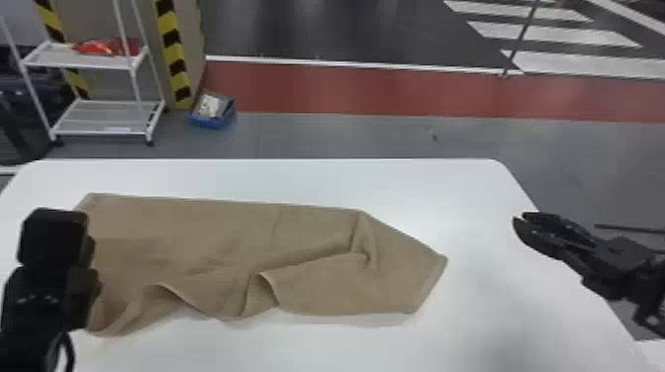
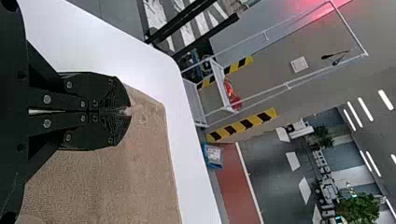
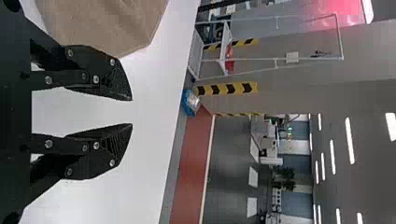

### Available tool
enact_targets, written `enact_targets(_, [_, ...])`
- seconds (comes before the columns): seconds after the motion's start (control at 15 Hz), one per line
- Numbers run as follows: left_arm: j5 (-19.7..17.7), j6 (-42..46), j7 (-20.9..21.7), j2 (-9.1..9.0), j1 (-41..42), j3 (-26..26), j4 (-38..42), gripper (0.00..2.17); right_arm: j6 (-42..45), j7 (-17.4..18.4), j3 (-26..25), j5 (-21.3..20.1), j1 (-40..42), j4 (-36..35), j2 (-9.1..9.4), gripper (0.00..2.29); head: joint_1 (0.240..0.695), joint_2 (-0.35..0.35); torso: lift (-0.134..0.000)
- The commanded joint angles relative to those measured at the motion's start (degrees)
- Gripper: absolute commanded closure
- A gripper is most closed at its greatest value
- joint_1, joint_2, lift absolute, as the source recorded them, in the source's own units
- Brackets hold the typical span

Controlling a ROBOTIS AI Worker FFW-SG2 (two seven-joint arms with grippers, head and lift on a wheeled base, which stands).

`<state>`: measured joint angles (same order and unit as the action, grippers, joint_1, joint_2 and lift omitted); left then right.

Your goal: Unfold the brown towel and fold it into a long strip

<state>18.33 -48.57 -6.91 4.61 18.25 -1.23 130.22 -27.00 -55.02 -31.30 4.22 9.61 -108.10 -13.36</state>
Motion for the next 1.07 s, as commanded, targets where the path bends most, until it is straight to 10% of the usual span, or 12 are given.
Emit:
enact_targets(0.0, [-0.7,0.4,0.2,0.13,-0.5,0.8,-1.2,1.62,0.8,-0.5,3.4,1.1,3.6,-1.9,1.32,0.04,0.695,-0.09,-0.121])
enact_targets(0.47, [-3.1,2.0,1.4,-0.31,-0.8,1.1,-3.3,1.62,23.3,2.3,25.1,-7.3,11.7,-0.2,2.99,0.2,0.695,0.119,-0.121])
enact_targets(1.0, [-3.2,3.4,2.0,-0.31,-0.8,1.6,-6.3,1.62,34.2,14.5,41.8,-19.3,7.4,9.7,3.43,0.27,0.695,0.309,-0.121])
